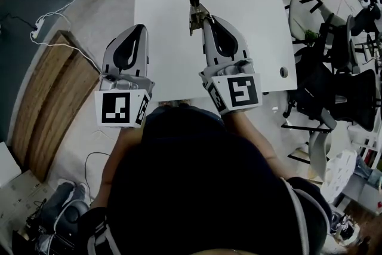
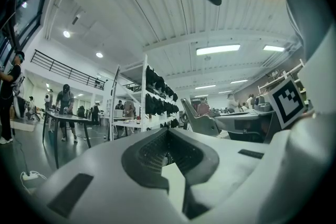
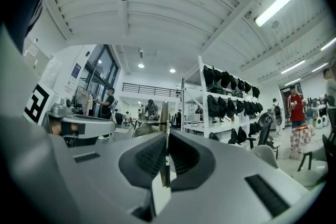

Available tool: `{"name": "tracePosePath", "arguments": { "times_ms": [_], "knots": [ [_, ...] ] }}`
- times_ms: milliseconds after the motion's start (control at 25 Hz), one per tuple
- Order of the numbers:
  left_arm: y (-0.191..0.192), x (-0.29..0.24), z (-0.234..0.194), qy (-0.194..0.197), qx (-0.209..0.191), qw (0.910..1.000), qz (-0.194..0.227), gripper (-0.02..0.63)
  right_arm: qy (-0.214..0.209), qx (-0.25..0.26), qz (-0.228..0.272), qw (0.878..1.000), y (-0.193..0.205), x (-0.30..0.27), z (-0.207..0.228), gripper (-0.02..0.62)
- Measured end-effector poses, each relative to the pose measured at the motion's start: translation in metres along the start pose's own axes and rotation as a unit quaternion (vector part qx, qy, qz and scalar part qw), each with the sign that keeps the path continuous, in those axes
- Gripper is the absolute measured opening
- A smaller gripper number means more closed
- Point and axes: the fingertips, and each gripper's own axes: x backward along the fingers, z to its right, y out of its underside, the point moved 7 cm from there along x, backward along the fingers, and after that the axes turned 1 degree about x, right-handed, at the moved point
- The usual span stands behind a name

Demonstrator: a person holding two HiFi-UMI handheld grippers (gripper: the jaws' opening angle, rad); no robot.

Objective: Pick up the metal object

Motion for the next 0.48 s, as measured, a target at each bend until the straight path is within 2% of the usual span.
{"name": "tracePosePath", "arguments": {
  "times_ms": [480],
  "knots": [
    [-0.001,-0.003,0.028,-0.003,-0.004,1.0000,0.001,0.023,-0.006,-0.006,0.004,1.000,0.000,0.020,0.020,0.028]
  ]
}}
